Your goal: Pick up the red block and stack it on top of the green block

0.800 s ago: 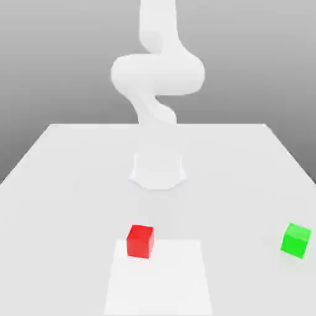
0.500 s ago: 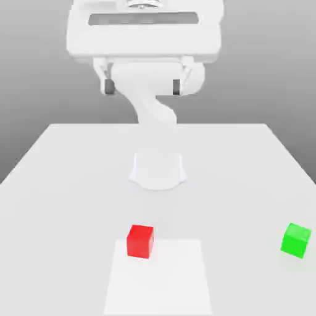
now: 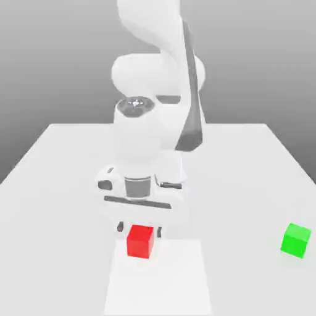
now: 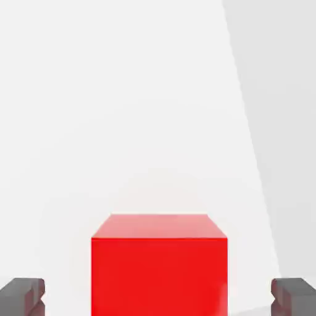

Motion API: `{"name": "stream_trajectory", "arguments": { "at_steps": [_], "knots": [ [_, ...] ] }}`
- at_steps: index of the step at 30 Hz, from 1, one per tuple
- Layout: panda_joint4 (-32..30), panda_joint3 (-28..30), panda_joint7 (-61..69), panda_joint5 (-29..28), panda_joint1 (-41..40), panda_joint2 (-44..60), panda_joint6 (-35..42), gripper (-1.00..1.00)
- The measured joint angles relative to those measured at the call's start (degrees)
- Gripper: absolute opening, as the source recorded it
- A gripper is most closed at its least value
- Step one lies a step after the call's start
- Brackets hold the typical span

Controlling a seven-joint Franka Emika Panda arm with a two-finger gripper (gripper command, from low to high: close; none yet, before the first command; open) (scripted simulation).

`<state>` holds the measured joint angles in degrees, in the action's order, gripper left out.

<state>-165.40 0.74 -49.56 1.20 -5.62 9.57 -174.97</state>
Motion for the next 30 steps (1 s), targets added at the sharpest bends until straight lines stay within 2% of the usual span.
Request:
{"name": "stream_trajectory", "arguments": {
  "at_steps": [7,15,30],
  "knots": [
    [0.1,-0.2,-0.2,-0.2,-0.2,0.5,-0.5,-1.0],
    [-1.7,-0.1,-0.5,-1.4,0.3,-13.9,12.1,-1.0],
    [12.5,-12.1,27.9,-2.0,26.1,-9.1,21.7,-1.0]
  ]
}}
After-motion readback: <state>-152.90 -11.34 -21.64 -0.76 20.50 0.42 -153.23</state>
